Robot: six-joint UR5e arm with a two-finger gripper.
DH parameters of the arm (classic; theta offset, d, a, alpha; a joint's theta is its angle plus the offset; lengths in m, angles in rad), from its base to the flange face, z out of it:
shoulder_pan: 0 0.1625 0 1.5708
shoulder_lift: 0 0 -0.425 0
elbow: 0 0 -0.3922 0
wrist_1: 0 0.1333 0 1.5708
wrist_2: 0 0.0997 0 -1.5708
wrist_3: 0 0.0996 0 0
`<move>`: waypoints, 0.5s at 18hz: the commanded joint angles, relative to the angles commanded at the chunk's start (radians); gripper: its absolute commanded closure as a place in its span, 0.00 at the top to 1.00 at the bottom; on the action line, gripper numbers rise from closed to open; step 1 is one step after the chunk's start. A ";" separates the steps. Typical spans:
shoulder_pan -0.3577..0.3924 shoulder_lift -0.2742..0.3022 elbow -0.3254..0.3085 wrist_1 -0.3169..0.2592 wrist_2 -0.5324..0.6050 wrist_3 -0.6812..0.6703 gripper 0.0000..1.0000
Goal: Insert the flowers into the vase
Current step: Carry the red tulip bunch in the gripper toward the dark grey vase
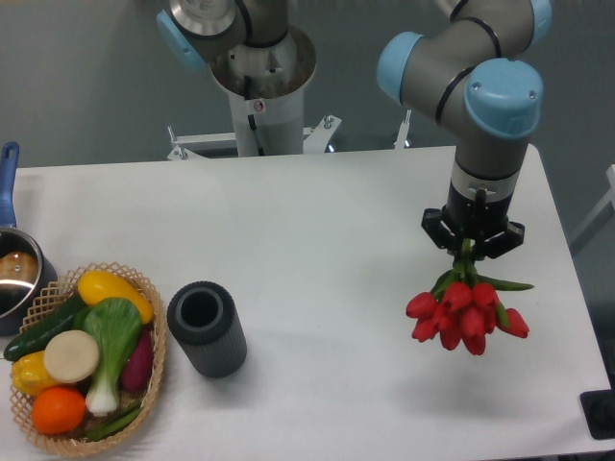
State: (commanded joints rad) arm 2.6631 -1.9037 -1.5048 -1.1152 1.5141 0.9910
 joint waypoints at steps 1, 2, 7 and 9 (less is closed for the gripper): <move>-0.003 0.002 0.000 0.000 -0.005 -0.002 0.00; -0.006 0.008 0.005 0.003 -0.035 -0.006 0.00; -0.012 0.020 0.005 0.040 -0.144 -0.037 0.00; -0.011 0.023 -0.011 0.138 -0.268 -0.043 0.00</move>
State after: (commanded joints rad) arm 2.6522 -1.8807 -1.5155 -0.9776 1.2463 0.9480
